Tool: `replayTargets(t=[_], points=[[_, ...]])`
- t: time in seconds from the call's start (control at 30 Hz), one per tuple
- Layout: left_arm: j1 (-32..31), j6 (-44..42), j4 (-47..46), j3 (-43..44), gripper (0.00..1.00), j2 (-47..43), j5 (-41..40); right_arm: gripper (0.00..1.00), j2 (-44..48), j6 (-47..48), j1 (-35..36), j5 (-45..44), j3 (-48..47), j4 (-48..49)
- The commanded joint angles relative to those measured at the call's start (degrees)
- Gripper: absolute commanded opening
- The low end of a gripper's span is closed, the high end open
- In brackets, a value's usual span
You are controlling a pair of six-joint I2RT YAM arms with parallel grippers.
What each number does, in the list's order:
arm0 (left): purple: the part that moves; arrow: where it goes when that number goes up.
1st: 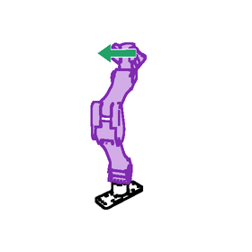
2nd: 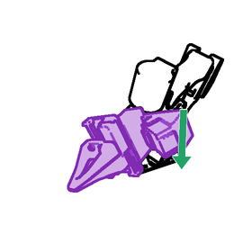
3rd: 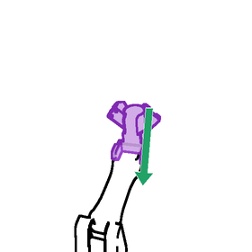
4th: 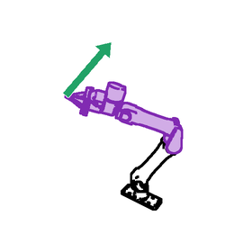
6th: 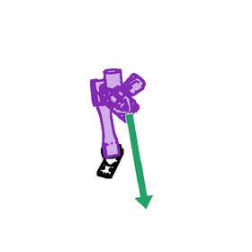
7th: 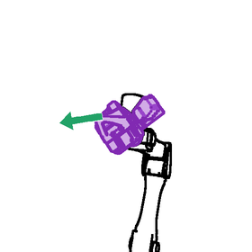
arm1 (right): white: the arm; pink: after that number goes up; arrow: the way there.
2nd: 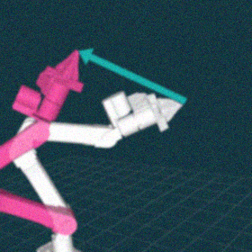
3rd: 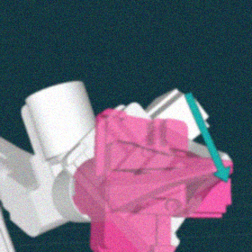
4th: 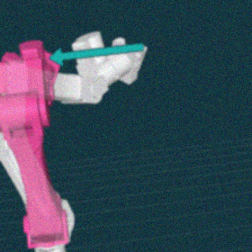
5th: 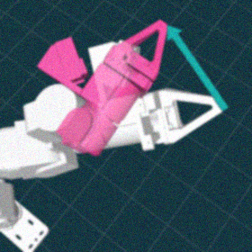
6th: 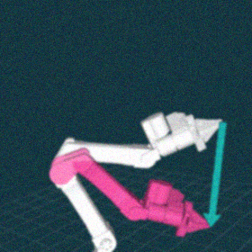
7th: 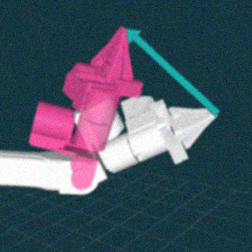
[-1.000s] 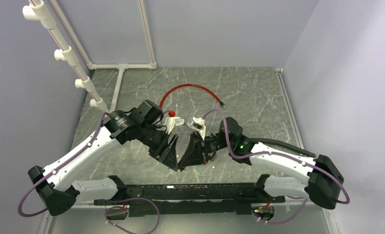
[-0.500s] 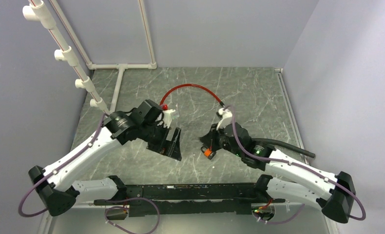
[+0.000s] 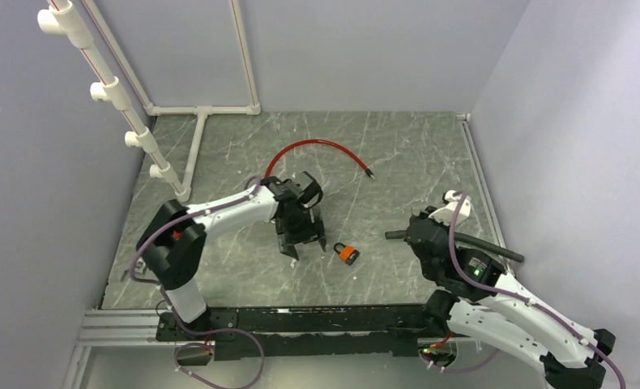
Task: Unlock with the key
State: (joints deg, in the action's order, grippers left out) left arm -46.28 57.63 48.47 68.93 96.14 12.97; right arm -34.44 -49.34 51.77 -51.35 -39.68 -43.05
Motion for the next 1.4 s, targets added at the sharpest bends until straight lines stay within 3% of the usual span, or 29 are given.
replayTargets(t=[0.0,0.23,0.43,0.6,1.03,1.37], points=[[-2.3,13.3,-2.3,7.9,0.79,5.5,-2.6,0.0,1.2,-3.7,0.0,-6.1,-2.4,-4.2],[-5.4,19.3,1.1,20.5,0.72,18.0,-4.3,0.0,3.1,-3.4,0.0,-6.0,-1.5,-3.3],[-6.5,24.6,3.8,23.4,0.71,20.8,-8.2,0.0,7.0,-2.0,0.1,-4.8,-1.4,-2.5],[-7.9,29.0,7.3,23.2,0.76,20.3,-11.5,0.0,10.1,-1.2,0.1,-4.3,-0.3,-1.0],[-12.1,33.7,13.6,32.3,0.81,27.6,-15.3,0.0,12.5,0.1,0.2,-2.8,0.2,0.4],[-12.2,34.0,11.4,30.5,0.69,29.8,-15.0,0.0,13.5,0.7,0.4,-2.1,0.8,1.1]])
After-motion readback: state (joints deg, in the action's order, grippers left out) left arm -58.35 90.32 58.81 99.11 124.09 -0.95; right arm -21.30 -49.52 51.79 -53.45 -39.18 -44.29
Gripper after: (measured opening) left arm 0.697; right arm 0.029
